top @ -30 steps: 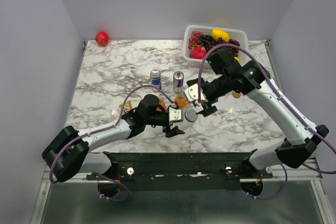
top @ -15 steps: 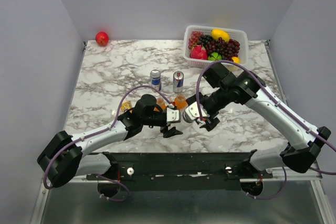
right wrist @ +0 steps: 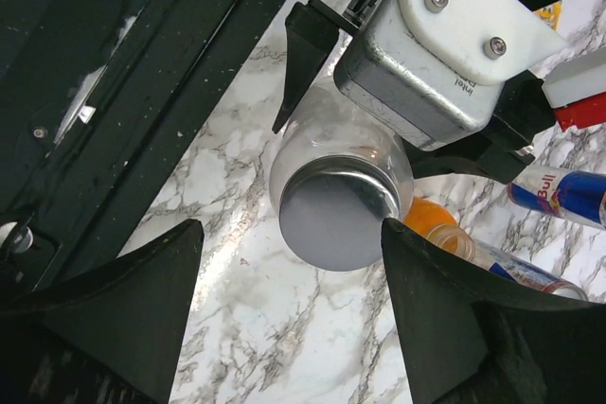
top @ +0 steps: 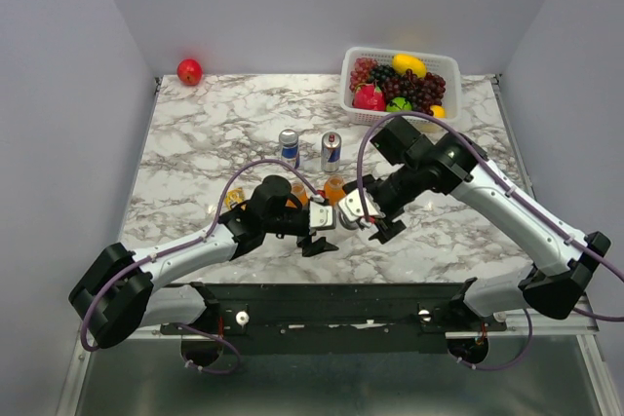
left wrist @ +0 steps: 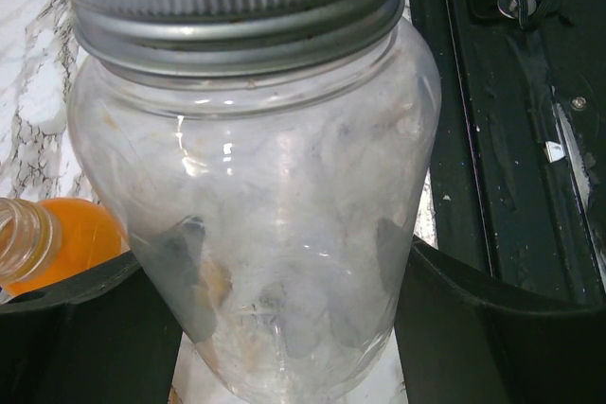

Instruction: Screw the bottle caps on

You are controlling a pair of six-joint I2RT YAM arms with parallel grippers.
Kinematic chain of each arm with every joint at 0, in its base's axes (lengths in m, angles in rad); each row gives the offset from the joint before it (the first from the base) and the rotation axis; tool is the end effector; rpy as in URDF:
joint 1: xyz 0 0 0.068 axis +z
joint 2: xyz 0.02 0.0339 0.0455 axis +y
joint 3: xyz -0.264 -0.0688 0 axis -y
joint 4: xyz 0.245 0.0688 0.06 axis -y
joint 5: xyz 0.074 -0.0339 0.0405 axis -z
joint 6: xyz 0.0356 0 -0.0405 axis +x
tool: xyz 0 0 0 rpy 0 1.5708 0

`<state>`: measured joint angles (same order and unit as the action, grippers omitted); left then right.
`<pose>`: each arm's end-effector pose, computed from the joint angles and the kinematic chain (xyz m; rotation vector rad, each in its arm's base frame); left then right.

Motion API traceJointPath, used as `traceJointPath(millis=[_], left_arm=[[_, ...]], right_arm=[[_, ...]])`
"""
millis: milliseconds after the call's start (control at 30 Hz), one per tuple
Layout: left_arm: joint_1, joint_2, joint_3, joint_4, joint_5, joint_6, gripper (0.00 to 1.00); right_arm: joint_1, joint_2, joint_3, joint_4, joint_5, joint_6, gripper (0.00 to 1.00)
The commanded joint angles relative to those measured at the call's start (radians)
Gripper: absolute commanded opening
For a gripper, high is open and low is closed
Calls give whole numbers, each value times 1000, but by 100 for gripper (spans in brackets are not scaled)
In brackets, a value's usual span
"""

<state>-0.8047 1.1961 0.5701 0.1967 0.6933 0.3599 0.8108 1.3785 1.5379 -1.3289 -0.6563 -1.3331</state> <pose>0.1564 -0.1954 0.2221 1.4668 1.3958 -0.9743 0.1509 0.1903 0.3767 -2.2853 1.0473 0.6932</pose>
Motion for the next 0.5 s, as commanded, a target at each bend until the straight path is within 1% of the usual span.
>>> traceJointPath(millis=[0, 300, 467], left_arm=[[2, -1, 10, -8, 38, 24, 0], [2, 3, 11, -5, 38, 24, 0], [2, 3, 13, -2, 35, 24, 0]], right_arm=[[10, 19, -9, 45, 24, 41, 83], [14, 37, -21, 88, 40, 58, 83], [16, 44, -25, 76, 43, 34, 78]])
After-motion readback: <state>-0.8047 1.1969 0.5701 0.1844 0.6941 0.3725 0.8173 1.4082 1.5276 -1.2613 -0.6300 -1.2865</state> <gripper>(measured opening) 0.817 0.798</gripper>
